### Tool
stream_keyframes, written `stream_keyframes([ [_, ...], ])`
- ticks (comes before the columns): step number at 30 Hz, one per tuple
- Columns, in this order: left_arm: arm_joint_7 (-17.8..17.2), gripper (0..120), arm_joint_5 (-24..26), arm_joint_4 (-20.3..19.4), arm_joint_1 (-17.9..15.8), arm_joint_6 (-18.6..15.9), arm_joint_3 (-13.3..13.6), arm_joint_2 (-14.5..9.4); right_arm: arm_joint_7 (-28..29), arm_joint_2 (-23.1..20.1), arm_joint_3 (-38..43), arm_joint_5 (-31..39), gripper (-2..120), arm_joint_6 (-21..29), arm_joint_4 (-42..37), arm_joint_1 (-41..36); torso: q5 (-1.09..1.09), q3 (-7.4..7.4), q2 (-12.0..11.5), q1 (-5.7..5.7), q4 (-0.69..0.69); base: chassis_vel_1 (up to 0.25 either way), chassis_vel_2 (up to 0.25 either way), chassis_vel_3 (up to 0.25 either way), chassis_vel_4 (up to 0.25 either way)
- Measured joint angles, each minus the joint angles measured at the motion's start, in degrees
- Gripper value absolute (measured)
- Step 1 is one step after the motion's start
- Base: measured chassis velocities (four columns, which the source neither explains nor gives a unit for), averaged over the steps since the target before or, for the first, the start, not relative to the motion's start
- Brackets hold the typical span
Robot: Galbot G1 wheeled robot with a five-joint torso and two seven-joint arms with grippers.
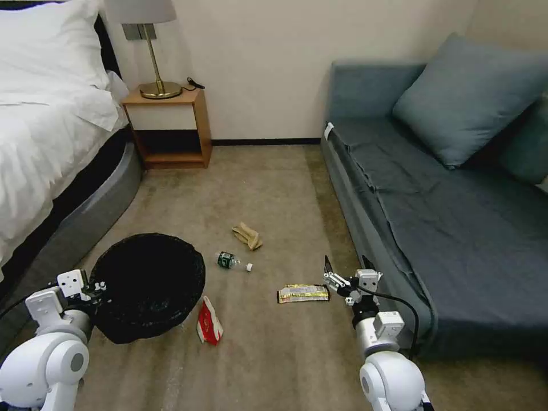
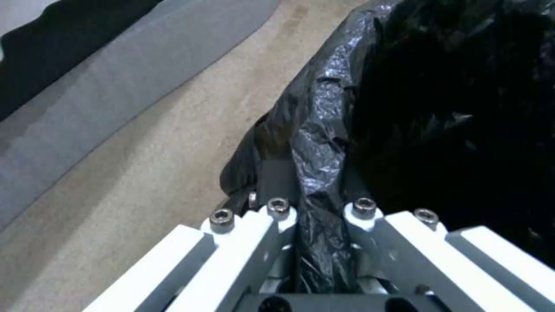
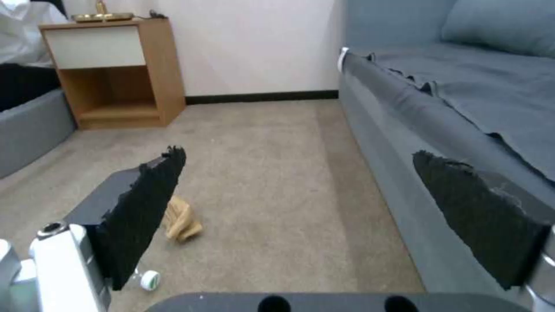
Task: Pick up the trash bin, then pick up the garbage on the floor and place it into the trash bin.
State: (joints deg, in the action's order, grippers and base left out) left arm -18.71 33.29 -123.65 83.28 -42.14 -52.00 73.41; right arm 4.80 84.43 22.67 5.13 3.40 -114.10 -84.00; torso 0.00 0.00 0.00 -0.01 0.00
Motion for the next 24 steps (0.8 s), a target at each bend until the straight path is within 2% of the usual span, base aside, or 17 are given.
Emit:
stream_keyframes([
  [5,0.04,4,0.03,0.11,-0.05,0.01,-0.17,-0.08,-0.02,-0.75,-0.55,-0.85,100,-1.07,1.37,0.78,0.01,0.00,0.00,0.01,0.00,-0.091,0.079,0.096,-0.070],
  [10,0.12,4,0.06,0.31,-0.06,0.01,-0.10,-0.13,-0.94,-4.54,-2.62,-0.66,100,-0.39,3.36,3.31,0.01,0.00,0.00,0.01,-0.01,-0.038,0.033,0.026,-0.026],
  [14,0.15,4,-0.08,0.45,-0.12,0.01,0.14,0.02,-4.82,-11.61,-7.30,2.57,100,0.67,8.05,7.62,0.02,0.00,0.00,0.01,0.00,0.000,0.000,0.000,0.000],
  [16,0.16,4,-0.17,0.47,-0.15,0.01,0.15,0.10,-5.72,-13.32,-8.42,3.12,100,0.53,9.40,8.89,0.02,0.00,0.00,0.00,0.00,0.000,0.000,0.000,0.000],
  [20,0.27,4,-0.61,0.70,0.14,0.01,-0.25,0.33,-9.88,-25.03,-16.87,5.51,100,-0.51,18.42,19.23,0.00,0.00,0.00,0.01,-0.01,0.000,0.000,0.000,0.000],
  [21,0.27,4,-0.61,0.70,0.14,0.01,-0.25,0.33,-9.88,-25.03,-16.87,5.51,100,-0.51,18.42,19.23,0.00,0.00,0.00,0.01,-0.01,0.000,0.000,0.000,0.000],
  [24,0.32,4,-0.97,0.83,0.49,0.02,-0.87,0.71,-11.51,-28.65,-23.17,4.91,100,-2.63,25.55,25.96,0.01,0.01,0.00,0.00,0.00,0.000,0.000,0.000,0.000],
])
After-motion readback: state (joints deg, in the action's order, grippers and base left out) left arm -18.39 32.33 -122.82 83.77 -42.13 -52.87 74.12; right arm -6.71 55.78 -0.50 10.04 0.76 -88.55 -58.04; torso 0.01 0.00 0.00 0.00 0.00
